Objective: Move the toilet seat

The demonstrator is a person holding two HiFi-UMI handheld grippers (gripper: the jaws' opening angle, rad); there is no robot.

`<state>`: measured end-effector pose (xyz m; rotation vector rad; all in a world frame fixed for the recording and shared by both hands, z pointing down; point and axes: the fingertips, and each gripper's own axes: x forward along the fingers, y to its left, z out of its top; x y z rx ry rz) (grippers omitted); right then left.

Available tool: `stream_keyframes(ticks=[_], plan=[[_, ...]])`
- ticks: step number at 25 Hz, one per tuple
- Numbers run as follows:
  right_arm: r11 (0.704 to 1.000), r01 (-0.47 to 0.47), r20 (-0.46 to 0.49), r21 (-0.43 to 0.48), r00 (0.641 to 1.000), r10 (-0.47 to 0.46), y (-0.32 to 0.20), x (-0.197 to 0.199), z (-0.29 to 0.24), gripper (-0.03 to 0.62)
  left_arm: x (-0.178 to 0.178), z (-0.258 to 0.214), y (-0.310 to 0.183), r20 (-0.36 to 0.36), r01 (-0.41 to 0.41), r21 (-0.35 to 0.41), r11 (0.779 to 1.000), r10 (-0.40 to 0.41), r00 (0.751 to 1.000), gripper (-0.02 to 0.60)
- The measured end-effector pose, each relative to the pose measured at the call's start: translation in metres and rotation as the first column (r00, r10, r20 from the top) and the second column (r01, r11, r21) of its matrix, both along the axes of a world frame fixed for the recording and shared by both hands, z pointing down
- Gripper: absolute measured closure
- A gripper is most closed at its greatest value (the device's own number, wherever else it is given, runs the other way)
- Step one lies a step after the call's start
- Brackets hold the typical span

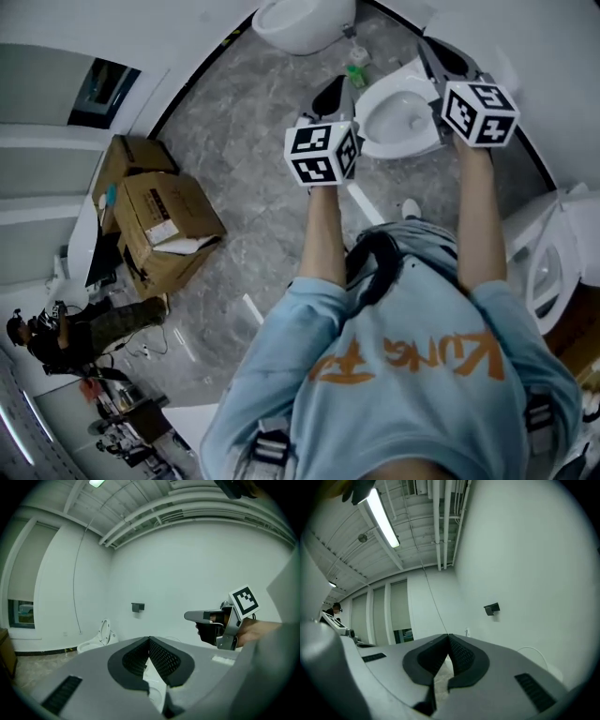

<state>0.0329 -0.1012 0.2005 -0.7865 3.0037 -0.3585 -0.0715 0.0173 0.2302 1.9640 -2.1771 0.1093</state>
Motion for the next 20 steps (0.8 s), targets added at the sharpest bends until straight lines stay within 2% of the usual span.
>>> stream_keyframes(ticks=[4, 8, 11, 16, 20], plan=[[0.999, -0.002, -0.016, -0.051, 1.0, 0.001, -0.04, -0.017, 0.021, 0.595, -0.013, 0.021, -0.024, -0.01, -0.005, -0.027, 1.0, 0.004, 1.0, 0.588], [0.994, 0.084, -0.066, -0.075, 0.994, -0.089, -0.042, -0.056, 0.041, 0.595, -0.046, 0.041, -0.027, -0.084, 0.055, -0.063, 0.997, -0.06, 0.995, 0.588], [0.988, 0.119, -0.103, -0.096, 0.986, -0.129, -0.038, -0.085, 0.069, 0.595, -0.071, 0.07, -0.026, -0.113, 0.058, -0.114, 0.992, -0.071, 0.991, 0.588], [0.982, 0.067, -0.163, -0.175, 0.982, -0.096, -0.06, -0.099, 0.119, 0.595, -0.09, 0.122, -0.047, -0.148, -0.021, -0.236, 0.971, -0.015, 0.989, 0.588], [0.964, -0.004, -0.21, -0.268, 0.976, -0.054, -0.074, -0.102, 0.176, 0.594, -0.095, 0.17, -0.07, -0.151, -0.111, -0.343, 0.933, 0.062, 0.987, 0.588]])
